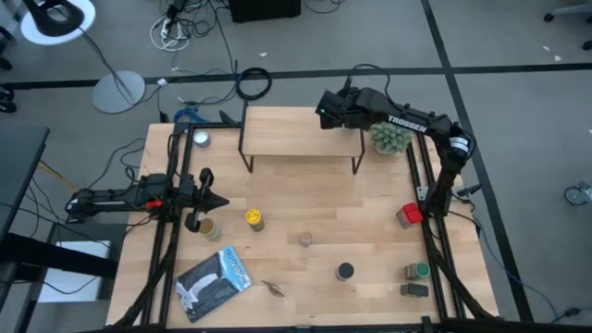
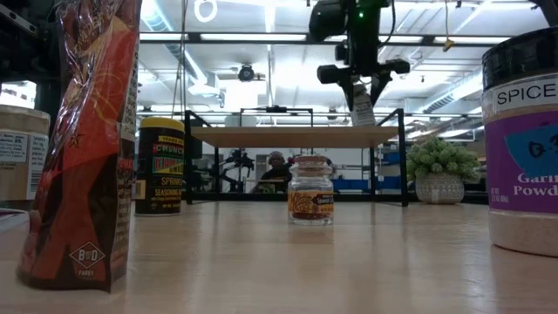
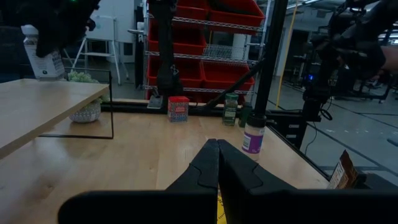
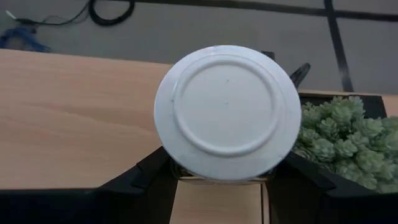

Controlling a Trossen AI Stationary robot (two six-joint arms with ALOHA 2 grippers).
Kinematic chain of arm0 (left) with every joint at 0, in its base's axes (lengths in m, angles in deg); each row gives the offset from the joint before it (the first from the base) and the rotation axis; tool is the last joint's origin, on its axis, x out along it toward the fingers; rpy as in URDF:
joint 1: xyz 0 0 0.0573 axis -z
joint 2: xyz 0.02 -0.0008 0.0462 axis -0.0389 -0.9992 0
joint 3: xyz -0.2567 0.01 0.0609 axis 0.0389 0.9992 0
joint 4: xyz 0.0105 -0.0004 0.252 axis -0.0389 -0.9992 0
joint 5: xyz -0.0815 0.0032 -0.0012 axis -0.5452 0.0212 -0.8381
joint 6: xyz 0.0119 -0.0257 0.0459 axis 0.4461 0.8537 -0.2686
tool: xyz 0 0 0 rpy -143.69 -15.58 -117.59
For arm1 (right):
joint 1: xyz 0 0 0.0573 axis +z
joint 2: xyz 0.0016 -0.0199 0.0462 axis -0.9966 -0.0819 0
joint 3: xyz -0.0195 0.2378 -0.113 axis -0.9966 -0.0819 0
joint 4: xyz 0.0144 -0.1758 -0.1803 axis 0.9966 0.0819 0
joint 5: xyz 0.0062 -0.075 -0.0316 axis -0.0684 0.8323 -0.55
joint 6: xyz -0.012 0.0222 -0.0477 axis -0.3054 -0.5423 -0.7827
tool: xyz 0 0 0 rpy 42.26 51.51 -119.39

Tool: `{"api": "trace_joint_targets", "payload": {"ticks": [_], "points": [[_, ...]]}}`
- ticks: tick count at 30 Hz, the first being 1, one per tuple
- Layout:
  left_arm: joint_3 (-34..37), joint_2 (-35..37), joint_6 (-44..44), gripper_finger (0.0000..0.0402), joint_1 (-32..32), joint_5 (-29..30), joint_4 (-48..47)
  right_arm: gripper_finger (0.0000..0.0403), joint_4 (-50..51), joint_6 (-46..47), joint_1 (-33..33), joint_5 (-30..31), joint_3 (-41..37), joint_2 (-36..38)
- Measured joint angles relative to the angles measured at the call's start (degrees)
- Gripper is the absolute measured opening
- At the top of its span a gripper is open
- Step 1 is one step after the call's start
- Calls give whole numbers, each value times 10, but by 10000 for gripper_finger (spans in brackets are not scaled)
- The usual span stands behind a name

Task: Shelf spices
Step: Put the white seasoning bottle on the shelf

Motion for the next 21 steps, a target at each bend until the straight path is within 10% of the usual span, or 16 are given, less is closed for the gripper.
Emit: {"api": "trace_joint_targets", "payload": {"ticks": [21], "points": [[0,0,0,8,0,0,0,210,-82,-35,-10,-17,-35,62]]}}
